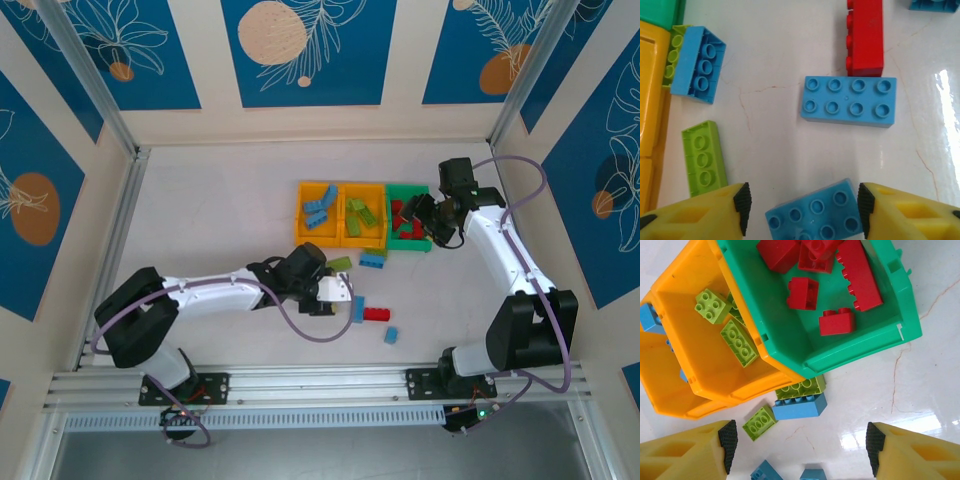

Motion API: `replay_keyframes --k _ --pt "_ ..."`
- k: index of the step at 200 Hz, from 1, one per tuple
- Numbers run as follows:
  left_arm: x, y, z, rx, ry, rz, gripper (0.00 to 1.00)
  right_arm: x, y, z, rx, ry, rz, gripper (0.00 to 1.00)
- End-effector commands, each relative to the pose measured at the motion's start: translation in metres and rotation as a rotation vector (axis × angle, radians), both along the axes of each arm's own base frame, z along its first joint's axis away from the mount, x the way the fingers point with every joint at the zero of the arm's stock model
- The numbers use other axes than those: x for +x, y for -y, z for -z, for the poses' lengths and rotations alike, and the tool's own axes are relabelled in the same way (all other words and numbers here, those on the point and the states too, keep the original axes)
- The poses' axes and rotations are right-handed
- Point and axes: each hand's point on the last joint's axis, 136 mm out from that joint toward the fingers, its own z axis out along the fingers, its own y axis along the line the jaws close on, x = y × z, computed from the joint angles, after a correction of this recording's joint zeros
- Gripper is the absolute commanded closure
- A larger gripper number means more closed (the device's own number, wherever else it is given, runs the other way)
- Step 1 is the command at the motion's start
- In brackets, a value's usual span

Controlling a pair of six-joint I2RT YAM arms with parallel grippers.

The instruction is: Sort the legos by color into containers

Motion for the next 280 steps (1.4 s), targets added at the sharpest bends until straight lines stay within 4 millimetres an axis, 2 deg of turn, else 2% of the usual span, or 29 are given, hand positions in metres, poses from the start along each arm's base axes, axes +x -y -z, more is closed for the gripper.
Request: replay_keyframes --k 1,27,43,86,122,134,155,178,192,199,218,243,261,280 --pt "-0.008 0.001 0.011 0.016 -0.076 0.022 0.32 -0.002 -0.009 0.002 0.037 -0.018 -0.007 0.28" --pt "-0.003 -0.008 0.03 0.125 -0.073 0.015 0.14 -0.002 -0.012 0.002 0.037 -0.02 -0.015 0.29" --pt "0.002 -0.013 0.033 0.145 -0.067 -0.02 0.0 -0.003 -0.012 0.002 0.032 -0.023 -0.02 0.29" --pt "0.014 -0.023 0.048 0.185 -0.083 -0.174 0.0 -0.004 -0.014 0.005 0.036 -0.026 -0.023 0.29" --pt "0.018 -0.015 0.055 0.176 -0.17 -0.277 0.0 -0.002 -0.016 0.006 0.035 -0.032 -0.028 0.29" --pt "0.019 -0.014 0.057 0.178 -0.191 -0.309 0.04 -0.002 -0.017 0.005 0.032 -0.031 -0.031 0.29" --pt "0.018 -0.015 0.061 0.189 -0.222 -0.341 0.25 -0.002 -0.016 0.001 0.018 -0.026 -0.034 0.29" --pt "0.017 -0.021 0.062 0.203 -0.214 -0.35 0.38 -0.002 -0.015 0.0 0.013 -0.02 -0.034 0.28" --pt "0.017 -0.024 0.061 0.212 -0.2 -0.346 0.51 -0.001 -0.016 0.0 0.022 -0.02 -0.034 0.29" --pt "0.018 -0.025 0.059 0.21 -0.19 -0.344 0.54 -0.001 -0.018 0.0 0.028 -0.022 -0.036 0.29" --pt "0.022 -0.023 0.044 0.185 -0.163 -0.34 0.54 -0.003 -0.026 -0.005 0.05 -0.02 -0.063 0.29" --pt "0.037 -0.019 0.007 0.102 -0.119 -0.365 0.54 -0.018 -0.043 -0.015 0.075 -0.023 -0.133 0.29" --pt "0.059 -0.02 -0.025 0.006 -0.105 -0.419 0.54 -0.03 -0.055 -0.023 0.112 -0.01 -0.167 0.29" --pt "0.094 -0.025 -0.057 -0.087 -0.087 -0.488 0.53 -0.041 -0.066 -0.034 0.137 0.021 -0.189 0.28"
